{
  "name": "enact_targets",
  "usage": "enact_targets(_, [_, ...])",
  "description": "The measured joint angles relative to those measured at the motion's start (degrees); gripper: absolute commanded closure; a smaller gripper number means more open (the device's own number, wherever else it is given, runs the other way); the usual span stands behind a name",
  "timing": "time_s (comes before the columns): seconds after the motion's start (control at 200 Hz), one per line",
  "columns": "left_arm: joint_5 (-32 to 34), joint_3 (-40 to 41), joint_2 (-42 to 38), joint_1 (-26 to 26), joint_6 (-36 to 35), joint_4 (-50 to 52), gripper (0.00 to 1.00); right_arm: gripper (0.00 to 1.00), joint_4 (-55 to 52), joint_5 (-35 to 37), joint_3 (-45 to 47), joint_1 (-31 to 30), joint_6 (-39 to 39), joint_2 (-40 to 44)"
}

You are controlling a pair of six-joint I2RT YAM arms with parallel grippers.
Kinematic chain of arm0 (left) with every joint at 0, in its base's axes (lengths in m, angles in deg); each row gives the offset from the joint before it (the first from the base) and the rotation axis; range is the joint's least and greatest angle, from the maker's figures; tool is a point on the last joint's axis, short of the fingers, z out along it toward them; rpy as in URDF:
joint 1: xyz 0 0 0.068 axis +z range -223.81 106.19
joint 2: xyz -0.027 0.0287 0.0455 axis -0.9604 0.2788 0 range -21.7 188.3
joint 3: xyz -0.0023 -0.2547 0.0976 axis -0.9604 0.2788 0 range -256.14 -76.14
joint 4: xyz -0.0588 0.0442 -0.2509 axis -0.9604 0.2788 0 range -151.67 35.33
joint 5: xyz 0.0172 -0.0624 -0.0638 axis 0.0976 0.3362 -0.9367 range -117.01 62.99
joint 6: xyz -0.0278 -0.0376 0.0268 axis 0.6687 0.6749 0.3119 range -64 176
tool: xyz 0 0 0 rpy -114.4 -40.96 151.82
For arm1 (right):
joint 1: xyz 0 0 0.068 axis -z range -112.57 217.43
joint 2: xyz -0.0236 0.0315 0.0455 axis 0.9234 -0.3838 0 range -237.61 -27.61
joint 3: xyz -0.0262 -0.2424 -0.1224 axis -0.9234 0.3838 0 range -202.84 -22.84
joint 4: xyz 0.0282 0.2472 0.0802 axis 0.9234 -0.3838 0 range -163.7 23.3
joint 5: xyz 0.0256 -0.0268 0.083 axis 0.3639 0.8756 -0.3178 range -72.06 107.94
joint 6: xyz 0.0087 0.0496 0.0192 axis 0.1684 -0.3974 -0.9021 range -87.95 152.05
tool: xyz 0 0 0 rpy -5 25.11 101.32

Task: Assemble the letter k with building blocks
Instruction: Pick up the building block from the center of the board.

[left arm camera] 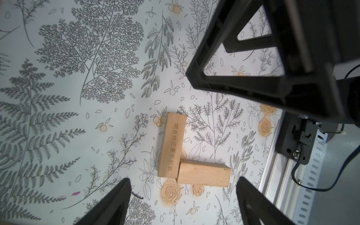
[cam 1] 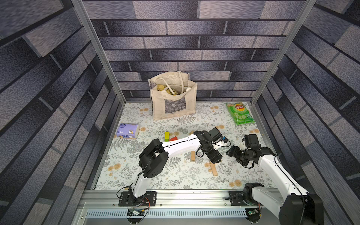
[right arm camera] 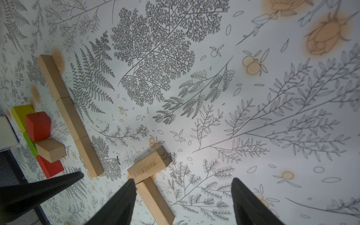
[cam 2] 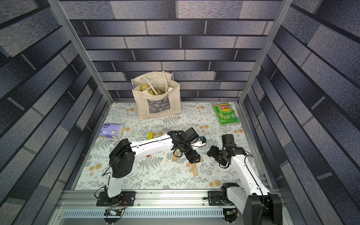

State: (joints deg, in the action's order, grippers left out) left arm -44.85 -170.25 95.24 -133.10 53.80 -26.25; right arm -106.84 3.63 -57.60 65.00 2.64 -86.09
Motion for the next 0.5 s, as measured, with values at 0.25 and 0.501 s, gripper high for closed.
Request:
enact_targets(0.25, [1.7,-1.4,2.9,-1.2,-0.4,0.0,0.26,0.24,-0.7,-0.2,-2.0,2.4,0.4,-0.8])
enact_targets(0.501, [1.8,-2.9,6.3,-1.3,-0.4,-0.3,0.31,0.24,-1.2,-0.4,-1.8,3.5,0.3,-2.3])
